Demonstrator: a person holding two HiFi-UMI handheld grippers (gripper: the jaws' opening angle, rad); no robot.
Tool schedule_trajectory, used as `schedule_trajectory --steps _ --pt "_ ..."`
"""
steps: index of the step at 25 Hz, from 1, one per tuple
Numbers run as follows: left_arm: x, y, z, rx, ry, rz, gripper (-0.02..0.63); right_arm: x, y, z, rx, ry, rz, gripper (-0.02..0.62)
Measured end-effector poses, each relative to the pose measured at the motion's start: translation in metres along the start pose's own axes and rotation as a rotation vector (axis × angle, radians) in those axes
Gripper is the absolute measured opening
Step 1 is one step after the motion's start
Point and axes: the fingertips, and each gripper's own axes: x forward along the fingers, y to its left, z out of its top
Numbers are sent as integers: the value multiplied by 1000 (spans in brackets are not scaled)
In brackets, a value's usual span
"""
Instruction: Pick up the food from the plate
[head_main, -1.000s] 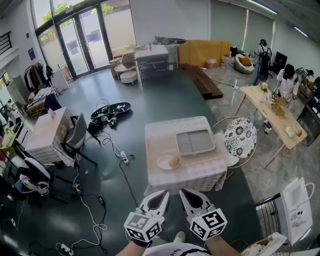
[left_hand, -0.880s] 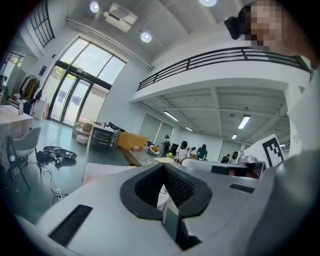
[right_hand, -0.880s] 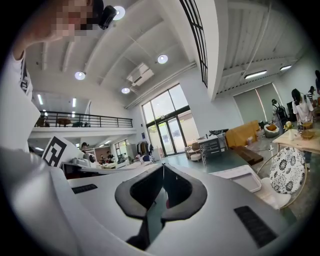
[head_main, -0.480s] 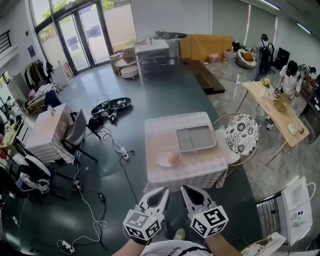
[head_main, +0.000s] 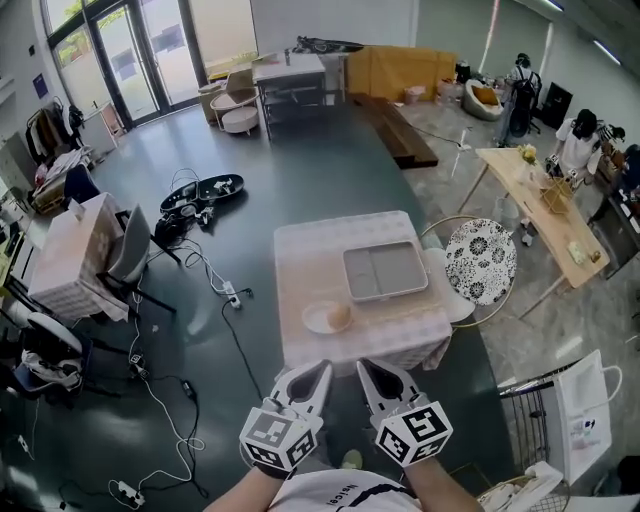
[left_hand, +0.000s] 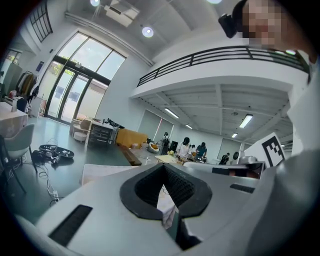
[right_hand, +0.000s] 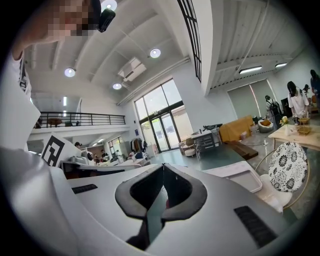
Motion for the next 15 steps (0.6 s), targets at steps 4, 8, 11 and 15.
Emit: schedule_trajectory --steps 4,8,11,15 --pt "29 30 2 13 19 -17 6 36 -15 -3 0 30 -25 15" --pt "56 64 5 28 39 -50 6 76 -28 -5 0 51 -67 15" --pt "72 89 5 32 52 -77 6 101 -39 -10 7 72 -107 15" --pt "92 117 -8 28 79 -108 6 124 -54 -28 32 107 -162 15"
